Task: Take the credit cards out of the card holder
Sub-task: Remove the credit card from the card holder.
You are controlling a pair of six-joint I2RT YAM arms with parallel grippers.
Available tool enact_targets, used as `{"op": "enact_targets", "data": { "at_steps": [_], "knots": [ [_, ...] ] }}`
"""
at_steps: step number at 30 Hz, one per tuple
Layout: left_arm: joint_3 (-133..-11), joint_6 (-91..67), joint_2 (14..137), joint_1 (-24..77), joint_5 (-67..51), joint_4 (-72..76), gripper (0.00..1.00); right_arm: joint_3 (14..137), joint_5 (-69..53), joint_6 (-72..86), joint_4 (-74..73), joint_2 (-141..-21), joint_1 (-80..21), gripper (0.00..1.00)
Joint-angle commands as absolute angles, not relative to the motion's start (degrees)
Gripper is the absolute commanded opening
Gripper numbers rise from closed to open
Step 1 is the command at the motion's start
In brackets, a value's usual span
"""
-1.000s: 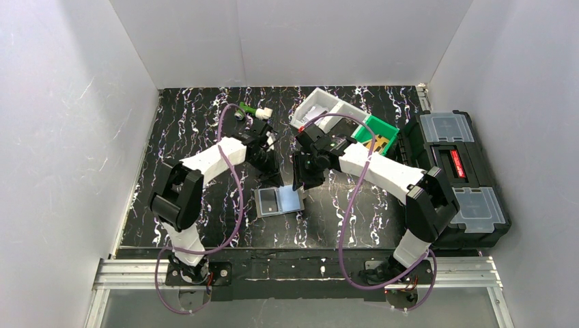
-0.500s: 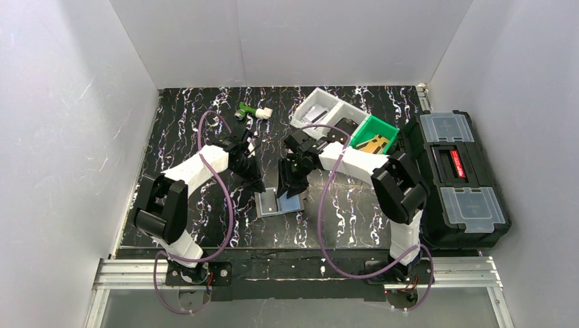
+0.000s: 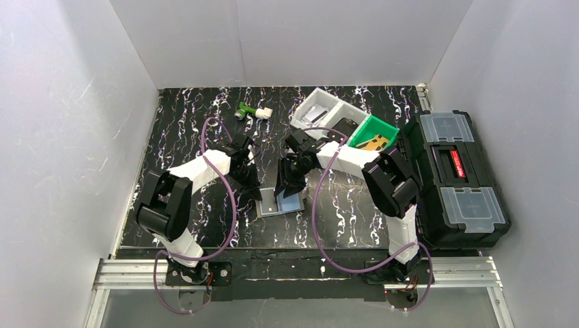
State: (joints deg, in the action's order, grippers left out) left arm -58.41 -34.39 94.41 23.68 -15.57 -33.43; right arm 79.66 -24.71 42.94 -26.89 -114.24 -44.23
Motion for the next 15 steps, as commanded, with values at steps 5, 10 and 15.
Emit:
{"op": "enact_targets", "data": {
  "at_steps": [5, 10, 15],
  "knots": [
    [-55.4, -35.0, 95.3, 23.4, -15.9, -31.1, 0.07, 80.7, -26.9, 43.8, -24.5, -116.3, -43.9, 0.43],
    [-55.2, -35.3, 96.1, 23.7, -16.2, -30.5, 0.06, 80.3, -27.1, 43.7, -23.9, -117.4, -43.9, 0.38],
    [-55.8, -36.1, 97.6, 24.6, -15.8, -30.3, 0.05, 79.3, -27.6, 43.8, -22.9, -118.3, -43.9, 0.37]
  ]
}}
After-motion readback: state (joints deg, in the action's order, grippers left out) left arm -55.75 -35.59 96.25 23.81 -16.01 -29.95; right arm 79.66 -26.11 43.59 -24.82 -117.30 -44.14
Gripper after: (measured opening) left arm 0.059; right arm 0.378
